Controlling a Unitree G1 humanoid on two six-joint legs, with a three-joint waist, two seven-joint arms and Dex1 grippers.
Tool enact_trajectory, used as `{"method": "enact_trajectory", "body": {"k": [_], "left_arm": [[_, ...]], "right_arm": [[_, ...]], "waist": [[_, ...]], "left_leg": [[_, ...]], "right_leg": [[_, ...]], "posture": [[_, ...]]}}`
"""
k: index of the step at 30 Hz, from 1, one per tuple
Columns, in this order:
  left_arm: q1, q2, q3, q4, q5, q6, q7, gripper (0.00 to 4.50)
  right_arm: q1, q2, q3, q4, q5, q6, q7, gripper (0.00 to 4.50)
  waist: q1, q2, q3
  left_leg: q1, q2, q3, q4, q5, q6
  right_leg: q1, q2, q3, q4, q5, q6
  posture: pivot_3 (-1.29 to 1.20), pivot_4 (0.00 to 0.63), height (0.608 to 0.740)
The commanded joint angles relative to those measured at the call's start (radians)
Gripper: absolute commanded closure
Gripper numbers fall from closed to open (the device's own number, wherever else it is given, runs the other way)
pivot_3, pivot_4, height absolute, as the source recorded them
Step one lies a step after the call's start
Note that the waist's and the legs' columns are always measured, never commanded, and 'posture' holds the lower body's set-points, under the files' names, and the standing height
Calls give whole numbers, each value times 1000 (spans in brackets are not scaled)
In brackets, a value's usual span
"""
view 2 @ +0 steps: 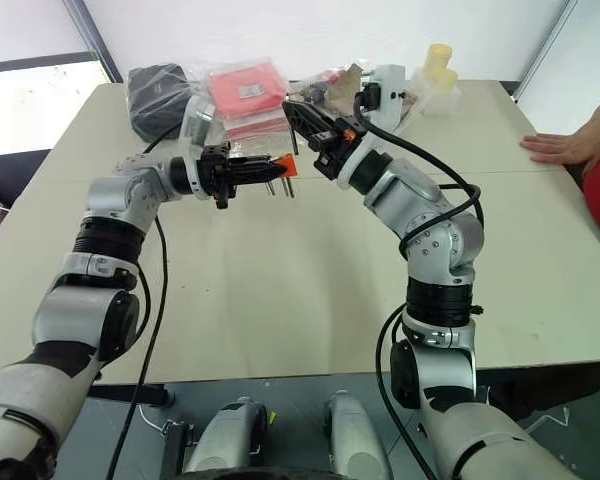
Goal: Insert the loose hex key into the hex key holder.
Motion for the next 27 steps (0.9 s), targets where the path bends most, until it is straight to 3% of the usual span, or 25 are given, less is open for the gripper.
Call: {"method": "enact_trajectory", "body": {"k": [1, 27], "left_arm": [[-28, -3, 16, -54, -25, 10, -7, 4500], [13, -8, -31, -99, 13, -27, -9, 4500]], "right_arm": [[-2, 1, 1, -36, 19, -28, -3, 4422], [-11, 1, 19, -38, 25, -48, -15, 4422]], "waist": [[0, 0, 0], [0, 0, 0]], "left_leg": [[0, 0, 0, 0, 0, 0], [0, 0, 0, 0, 0, 0]], "right_leg": [[0, 0, 0, 0, 0, 0], [0, 0, 0, 0, 0, 0]], "posture": [[0, 150, 740], [0, 150, 740]]}}
